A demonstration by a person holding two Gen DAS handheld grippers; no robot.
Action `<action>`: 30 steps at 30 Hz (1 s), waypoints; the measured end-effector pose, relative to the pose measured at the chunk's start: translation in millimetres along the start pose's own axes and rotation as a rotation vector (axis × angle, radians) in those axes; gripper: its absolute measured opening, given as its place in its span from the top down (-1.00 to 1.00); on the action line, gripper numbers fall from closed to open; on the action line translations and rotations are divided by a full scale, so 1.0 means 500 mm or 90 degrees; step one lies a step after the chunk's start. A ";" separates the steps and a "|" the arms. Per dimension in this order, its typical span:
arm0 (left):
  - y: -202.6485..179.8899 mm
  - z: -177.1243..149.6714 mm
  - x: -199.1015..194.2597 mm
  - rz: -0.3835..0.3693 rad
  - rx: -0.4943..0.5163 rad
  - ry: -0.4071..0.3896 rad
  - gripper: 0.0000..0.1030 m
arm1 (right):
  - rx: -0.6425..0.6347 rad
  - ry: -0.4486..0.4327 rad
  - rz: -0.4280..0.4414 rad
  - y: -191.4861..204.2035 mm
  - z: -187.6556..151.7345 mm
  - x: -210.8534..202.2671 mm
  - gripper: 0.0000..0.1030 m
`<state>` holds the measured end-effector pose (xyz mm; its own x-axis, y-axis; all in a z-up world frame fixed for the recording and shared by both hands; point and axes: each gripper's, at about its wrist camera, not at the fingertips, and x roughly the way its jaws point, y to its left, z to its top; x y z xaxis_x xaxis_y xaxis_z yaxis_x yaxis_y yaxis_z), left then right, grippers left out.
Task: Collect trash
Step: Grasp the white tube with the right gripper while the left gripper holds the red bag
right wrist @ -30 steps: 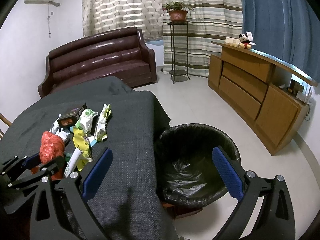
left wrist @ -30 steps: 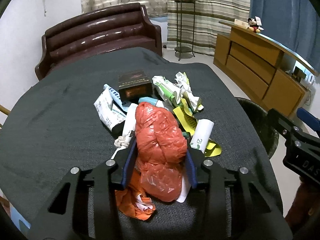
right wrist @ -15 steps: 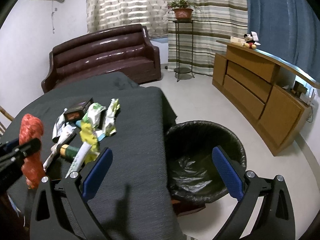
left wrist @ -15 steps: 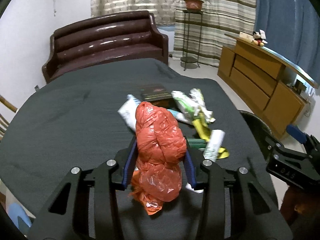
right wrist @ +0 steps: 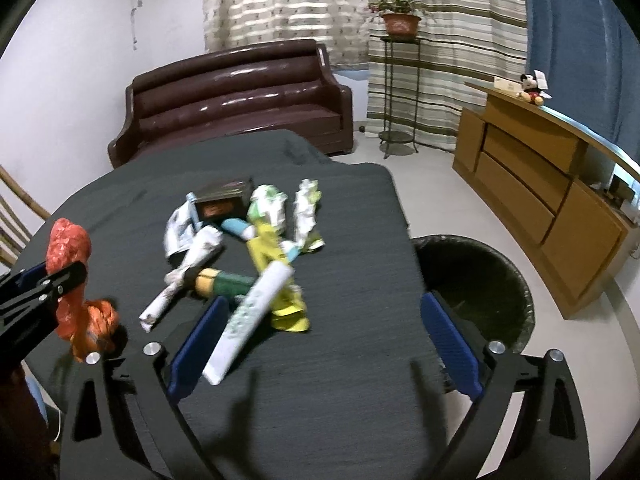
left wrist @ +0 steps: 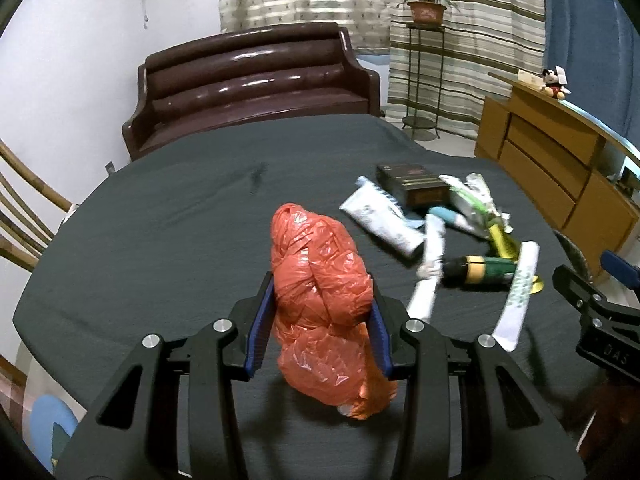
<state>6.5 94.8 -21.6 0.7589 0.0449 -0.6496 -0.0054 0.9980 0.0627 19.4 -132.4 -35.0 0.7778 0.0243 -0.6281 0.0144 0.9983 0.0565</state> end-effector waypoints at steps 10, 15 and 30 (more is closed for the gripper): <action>0.066 -0.018 0.008 0.005 -0.001 0.000 0.21 | -0.025 0.045 0.012 0.071 -0.019 0.012 -0.01; 0.077 -0.022 0.011 0.002 0.001 -0.003 0.21 | -0.026 0.061 0.010 0.092 -0.024 0.031 0.06; 0.080 -0.017 -0.007 -0.009 -0.005 -0.009 0.21 | -0.006 0.059 0.044 0.092 -0.030 0.030 0.76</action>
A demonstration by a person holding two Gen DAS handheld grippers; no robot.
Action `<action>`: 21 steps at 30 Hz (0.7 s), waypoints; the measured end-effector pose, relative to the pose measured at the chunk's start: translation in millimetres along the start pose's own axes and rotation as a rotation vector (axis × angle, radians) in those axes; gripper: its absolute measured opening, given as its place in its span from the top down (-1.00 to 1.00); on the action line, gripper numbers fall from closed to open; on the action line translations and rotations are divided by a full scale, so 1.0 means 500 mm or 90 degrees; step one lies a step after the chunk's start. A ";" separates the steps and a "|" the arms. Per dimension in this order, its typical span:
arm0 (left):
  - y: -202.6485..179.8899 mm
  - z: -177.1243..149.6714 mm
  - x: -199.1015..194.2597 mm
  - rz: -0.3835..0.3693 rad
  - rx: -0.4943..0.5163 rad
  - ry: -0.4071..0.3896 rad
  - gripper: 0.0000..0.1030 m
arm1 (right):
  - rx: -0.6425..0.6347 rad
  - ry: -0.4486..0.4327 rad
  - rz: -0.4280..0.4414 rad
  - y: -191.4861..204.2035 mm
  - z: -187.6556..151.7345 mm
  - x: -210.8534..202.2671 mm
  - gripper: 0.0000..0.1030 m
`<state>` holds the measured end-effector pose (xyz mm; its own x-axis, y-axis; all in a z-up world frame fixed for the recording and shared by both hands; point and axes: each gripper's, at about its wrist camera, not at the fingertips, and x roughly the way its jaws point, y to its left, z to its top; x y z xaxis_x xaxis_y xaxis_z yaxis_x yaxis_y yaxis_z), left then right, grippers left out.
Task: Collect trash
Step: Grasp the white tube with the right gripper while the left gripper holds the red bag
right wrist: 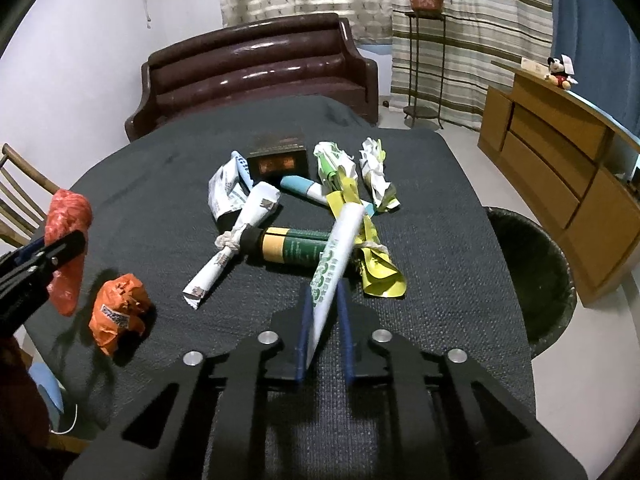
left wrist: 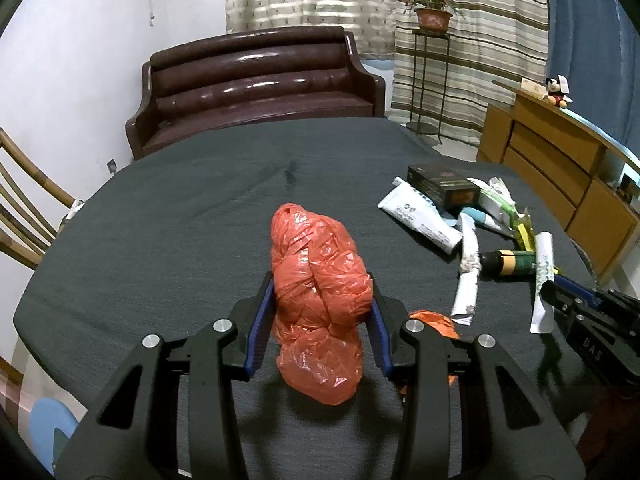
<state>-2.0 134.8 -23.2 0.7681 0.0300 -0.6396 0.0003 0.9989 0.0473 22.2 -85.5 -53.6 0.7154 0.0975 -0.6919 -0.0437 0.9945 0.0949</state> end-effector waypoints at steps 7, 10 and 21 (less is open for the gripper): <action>-0.035 0.009 -0.015 -0.014 0.005 -0.006 0.21 | -0.009 -0.027 0.008 -0.005 0.005 -0.026 0.86; -0.046 0.014 -0.021 -0.020 0.005 -0.011 0.21 | -0.006 -0.036 0.011 -0.012 0.010 -0.033 0.86; -0.144 0.042 -0.034 -0.073 0.024 -0.031 0.21 | 0.009 -0.089 -0.026 -0.099 0.047 -0.069 0.86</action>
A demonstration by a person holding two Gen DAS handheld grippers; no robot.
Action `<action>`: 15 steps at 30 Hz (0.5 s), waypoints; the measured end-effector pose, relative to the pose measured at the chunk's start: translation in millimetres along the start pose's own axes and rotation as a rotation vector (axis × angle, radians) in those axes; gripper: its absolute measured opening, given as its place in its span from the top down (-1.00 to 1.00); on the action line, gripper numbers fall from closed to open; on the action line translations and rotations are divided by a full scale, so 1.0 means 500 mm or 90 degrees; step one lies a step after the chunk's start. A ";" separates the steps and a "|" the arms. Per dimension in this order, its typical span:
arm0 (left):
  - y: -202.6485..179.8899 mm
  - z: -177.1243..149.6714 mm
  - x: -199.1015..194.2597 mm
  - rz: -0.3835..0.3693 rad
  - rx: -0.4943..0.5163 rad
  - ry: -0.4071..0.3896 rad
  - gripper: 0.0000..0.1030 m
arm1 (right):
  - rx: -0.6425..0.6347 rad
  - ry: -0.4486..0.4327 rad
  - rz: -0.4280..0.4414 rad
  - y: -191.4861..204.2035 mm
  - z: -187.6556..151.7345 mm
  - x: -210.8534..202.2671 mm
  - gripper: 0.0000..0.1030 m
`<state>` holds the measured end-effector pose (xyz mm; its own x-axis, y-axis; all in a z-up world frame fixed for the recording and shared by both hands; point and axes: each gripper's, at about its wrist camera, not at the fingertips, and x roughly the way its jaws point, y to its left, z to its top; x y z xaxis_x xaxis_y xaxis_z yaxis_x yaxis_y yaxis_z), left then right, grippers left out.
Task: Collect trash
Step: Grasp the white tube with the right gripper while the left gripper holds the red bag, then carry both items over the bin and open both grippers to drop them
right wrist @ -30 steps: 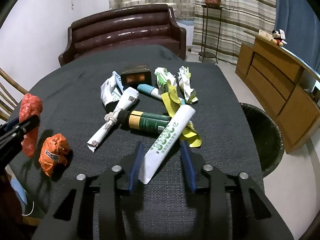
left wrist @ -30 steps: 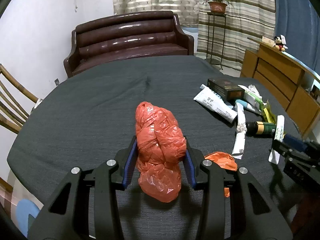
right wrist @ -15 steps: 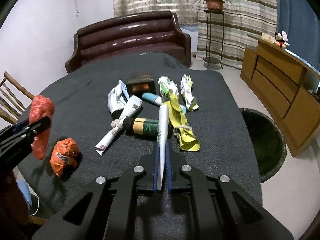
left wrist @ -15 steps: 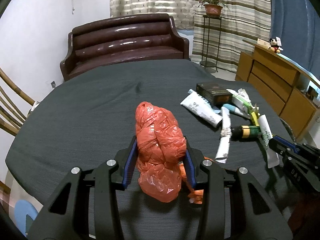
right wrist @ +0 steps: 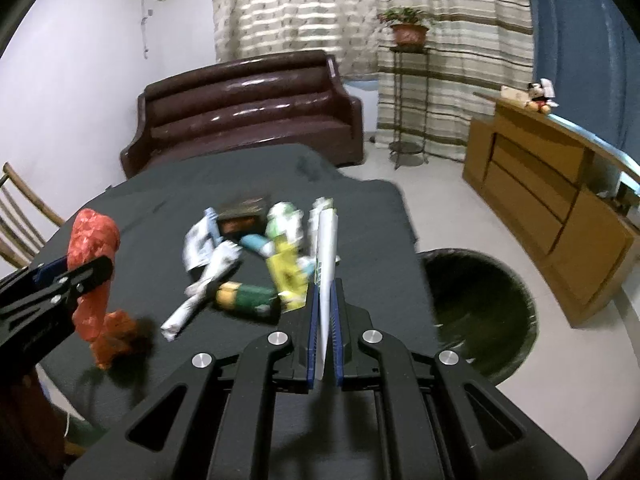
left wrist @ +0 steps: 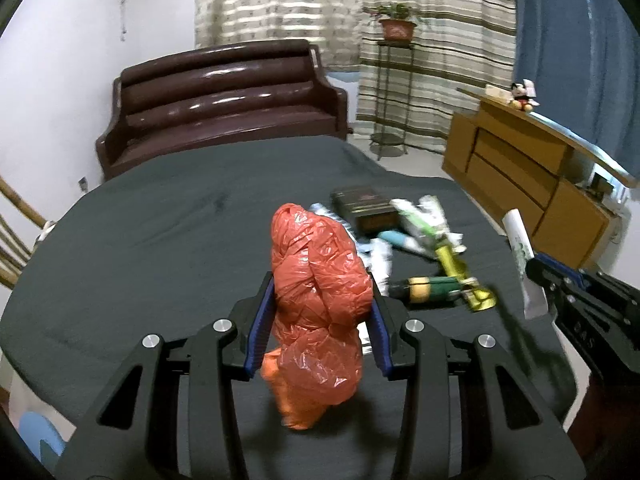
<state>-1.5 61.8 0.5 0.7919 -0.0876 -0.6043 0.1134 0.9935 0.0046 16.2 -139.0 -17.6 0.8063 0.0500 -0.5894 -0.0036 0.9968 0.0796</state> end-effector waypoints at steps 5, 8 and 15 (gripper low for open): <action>-0.068 0.020 0.015 -0.033 0.021 -0.010 0.21 | 0.013 -0.017 -0.035 -0.068 0.015 -0.003 0.86; -0.112 0.029 0.028 -0.053 0.035 -0.014 0.21 | 0.022 -0.020 -0.053 -0.113 0.020 0.005 0.86; -0.222 0.044 0.071 -0.093 0.076 -0.014 0.21 | 0.055 -0.021 -0.082 -0.201 0.020 0.022 0.86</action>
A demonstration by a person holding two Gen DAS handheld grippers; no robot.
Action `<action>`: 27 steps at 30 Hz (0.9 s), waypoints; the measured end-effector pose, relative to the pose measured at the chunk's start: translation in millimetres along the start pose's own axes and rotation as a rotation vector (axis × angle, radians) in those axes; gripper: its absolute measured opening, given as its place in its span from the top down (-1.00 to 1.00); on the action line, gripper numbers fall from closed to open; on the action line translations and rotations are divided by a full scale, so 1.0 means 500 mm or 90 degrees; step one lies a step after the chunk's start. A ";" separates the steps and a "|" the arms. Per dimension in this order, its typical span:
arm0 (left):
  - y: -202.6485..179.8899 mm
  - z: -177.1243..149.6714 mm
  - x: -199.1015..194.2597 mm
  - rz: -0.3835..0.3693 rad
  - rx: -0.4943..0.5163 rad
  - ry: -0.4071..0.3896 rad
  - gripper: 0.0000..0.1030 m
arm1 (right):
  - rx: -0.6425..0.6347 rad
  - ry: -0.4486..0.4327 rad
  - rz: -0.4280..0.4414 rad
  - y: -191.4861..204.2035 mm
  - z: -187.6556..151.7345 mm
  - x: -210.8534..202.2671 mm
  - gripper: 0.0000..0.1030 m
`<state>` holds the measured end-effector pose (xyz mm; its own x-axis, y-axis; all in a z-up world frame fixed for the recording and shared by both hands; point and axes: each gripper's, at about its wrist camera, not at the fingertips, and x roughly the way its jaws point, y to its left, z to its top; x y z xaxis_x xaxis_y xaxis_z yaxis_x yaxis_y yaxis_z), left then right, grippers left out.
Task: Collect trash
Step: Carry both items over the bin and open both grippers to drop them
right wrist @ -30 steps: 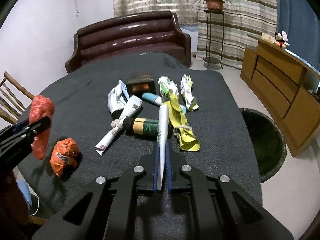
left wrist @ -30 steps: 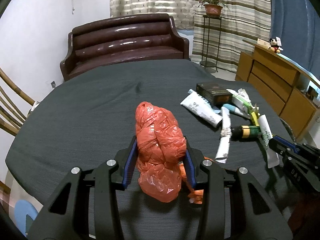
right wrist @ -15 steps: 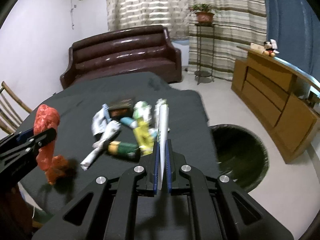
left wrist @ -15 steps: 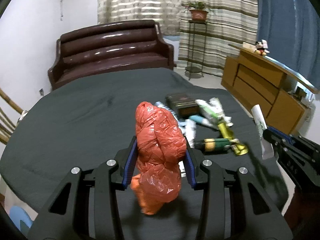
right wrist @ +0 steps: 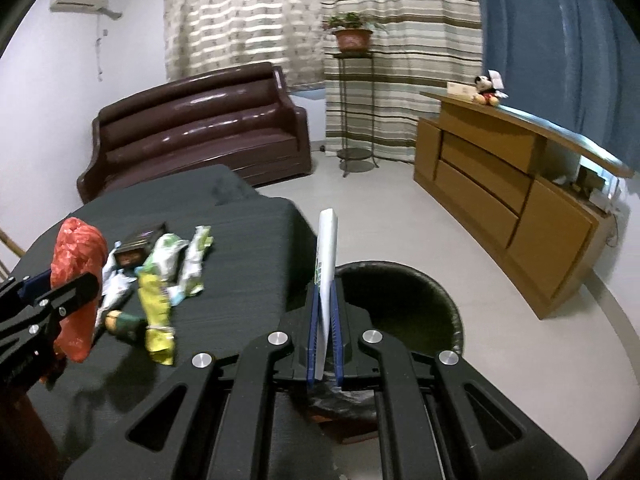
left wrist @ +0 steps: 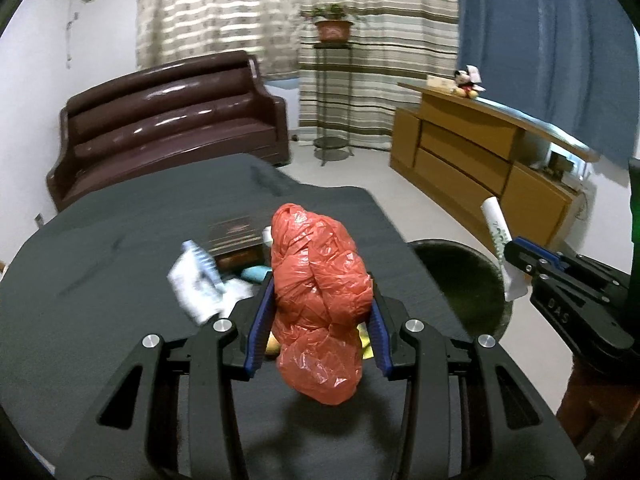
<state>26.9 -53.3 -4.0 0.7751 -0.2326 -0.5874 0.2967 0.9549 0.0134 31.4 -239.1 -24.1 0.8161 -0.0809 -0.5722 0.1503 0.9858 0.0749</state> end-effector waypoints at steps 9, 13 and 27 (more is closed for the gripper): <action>-0.101 0.021 0.086 -0.032 0.032 0.014 0.21 | 0.031 0.010 -0.015 -0.075 0.002 0.039 0.86; -0.123 0.029 0.117 -0.049 0.037 0.021 0.21 | 0.032 0.009 -0.023 -0.094 0.006 0.053 0.86; -0.179 0.044 0.192 -0.044 0.062 0.043 0.21 | 0.051 0.032 -0.021 -0.112 0.002 0.093 0.86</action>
<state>86.7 -165.0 -43.8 0.7130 -0.2808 -0.6424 0.4026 0.9141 0.0473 61.4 -298.4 -53.8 0.7810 -0.1032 -0.6160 0.2221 0.9677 0.1193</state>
